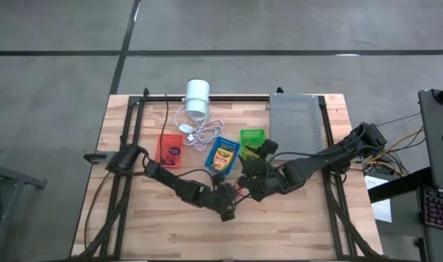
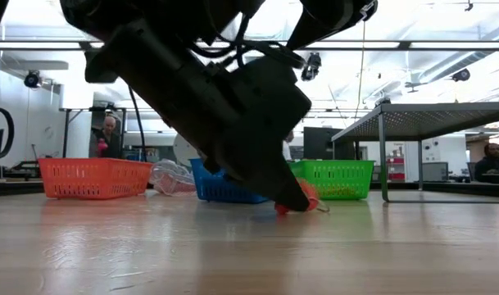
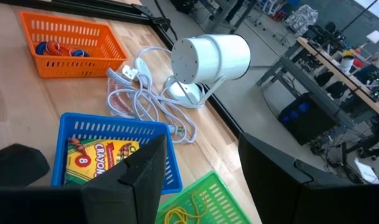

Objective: Pick & Place Office Desk Supplies
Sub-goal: Put the orange spring keychain into the orange bin

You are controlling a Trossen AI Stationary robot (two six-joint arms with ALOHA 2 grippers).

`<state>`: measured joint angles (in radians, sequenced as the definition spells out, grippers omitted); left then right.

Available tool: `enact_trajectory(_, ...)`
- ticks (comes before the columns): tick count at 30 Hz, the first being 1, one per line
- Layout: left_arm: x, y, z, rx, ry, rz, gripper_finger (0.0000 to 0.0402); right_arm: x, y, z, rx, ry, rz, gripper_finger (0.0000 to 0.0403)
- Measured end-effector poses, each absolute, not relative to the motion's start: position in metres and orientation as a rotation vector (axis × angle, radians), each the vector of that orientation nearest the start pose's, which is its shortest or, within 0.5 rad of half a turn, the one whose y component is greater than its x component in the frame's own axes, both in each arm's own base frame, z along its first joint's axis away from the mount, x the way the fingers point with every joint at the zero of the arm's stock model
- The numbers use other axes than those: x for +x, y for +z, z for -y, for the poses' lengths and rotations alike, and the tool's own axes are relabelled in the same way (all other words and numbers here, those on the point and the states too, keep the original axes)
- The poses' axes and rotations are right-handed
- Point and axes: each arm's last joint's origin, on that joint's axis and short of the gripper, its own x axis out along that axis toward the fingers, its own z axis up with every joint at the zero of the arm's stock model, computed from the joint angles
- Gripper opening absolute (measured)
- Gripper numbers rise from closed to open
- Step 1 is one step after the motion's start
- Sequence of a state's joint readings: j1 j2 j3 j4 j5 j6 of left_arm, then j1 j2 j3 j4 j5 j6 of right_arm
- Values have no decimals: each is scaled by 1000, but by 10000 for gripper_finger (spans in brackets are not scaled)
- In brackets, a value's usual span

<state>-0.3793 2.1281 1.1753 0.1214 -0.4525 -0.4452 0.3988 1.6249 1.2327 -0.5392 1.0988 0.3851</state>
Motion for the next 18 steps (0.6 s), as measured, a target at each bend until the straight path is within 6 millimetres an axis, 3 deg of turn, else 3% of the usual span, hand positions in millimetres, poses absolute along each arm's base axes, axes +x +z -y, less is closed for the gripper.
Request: enact_trajectory(18, 377, 124, 144, -37, 281, -730, 28, 316, 264, -105, -287, -757, -547, 199)
